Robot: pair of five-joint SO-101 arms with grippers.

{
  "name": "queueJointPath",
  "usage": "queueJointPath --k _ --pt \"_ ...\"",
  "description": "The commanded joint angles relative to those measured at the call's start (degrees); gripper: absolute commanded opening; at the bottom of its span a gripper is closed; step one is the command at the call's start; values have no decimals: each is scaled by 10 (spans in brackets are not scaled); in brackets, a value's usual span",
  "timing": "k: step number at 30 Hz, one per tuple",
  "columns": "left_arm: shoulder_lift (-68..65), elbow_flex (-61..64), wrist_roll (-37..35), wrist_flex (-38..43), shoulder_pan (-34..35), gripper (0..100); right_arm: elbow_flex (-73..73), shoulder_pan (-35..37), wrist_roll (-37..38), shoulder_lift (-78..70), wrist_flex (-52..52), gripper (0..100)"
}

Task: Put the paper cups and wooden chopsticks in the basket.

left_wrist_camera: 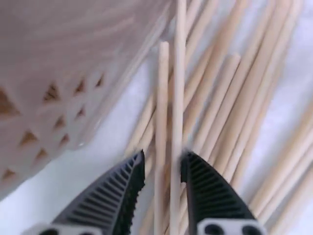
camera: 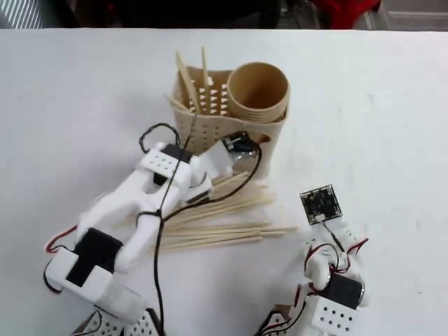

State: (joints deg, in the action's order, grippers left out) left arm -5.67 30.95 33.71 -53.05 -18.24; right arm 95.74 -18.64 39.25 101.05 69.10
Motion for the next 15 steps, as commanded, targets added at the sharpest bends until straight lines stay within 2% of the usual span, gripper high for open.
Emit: queueJointPath --k 1,3,9,15 --pt "-3 3 -8 4 -7 81 4 -4 6 7 2 21" --pt "-2 3 -8 4 -7 20 4 -3 6 7 2 21" --pt "2 -18 -9 -41 -18 21 4 1 6 7 0 21" --pt "3 -69 -9 -124 -22 21 7 12 6 7 0 21"
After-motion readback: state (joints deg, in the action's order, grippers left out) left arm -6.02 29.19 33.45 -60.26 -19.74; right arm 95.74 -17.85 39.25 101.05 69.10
